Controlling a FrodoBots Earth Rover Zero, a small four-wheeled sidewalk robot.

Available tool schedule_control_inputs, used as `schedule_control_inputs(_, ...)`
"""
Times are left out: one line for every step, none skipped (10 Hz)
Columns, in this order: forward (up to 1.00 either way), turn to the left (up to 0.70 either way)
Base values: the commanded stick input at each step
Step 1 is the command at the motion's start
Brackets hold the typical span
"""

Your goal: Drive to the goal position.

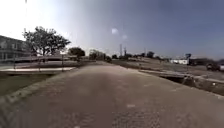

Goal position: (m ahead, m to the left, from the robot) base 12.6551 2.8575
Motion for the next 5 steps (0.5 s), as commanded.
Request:
schedule_control_inputs(1.0, -0.13)
schedule_control_inputs(1.0, -0.13)
schedule_control_inputs(1.0, -0.13)
schedule_control_inputs(1.0, -0.13)
schedule_control_inputs(1.0, -0.13)
